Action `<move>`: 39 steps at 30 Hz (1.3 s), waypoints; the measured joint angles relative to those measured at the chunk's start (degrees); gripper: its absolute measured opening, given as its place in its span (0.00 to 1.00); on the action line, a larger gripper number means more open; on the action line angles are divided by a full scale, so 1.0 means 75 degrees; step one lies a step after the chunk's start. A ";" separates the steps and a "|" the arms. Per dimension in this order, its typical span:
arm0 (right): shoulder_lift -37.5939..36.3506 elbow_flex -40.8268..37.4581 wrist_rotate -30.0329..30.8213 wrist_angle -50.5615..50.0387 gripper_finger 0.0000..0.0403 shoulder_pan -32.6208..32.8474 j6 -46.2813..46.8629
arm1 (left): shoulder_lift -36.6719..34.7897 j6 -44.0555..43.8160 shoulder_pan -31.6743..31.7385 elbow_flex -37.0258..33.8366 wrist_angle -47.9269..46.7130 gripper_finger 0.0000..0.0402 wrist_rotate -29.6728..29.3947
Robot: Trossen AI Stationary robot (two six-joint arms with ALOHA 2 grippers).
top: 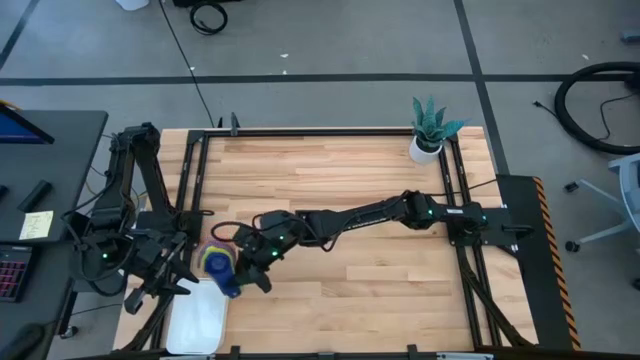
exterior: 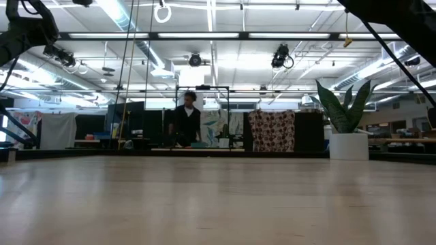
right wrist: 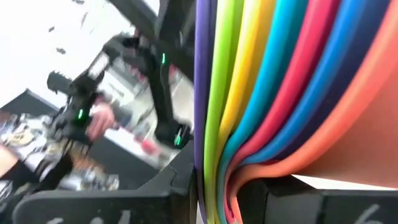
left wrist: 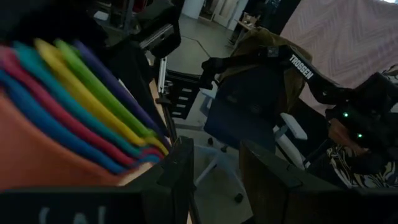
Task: Nest measuring cups in basket
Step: Put the nested measuring cups into the white bin
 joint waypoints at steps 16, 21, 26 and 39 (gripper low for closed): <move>0.0009 -0.0003 -0.2136 -0.1756 0.19 -0.0051 -0.0528 | 0.0000 -0.1296 -0.0003 0.0000 0.0085 0.29 0.1224; 0.0009 -0.0003 -0.2641 -0.1732 0.19 -0.0051 -0.0715 | 0.0000 -0.1929 -0.0003 0.0000 0.0087 0.14 0.1453; 0.0009 -0.0003 -0.2841 -0.1733 0.19 -0.0056 -0.0722 | 0.0000 -0.2002 0.0008 0.0000 0.0077 0.02 0.1451; 0.0009 -0.0003 -0.2960 -0.1740 0.19 -0.0156 -0.0892 | 0.0000 -0.2469 0.0764 0.0000 -0.0072 0.10 0.1434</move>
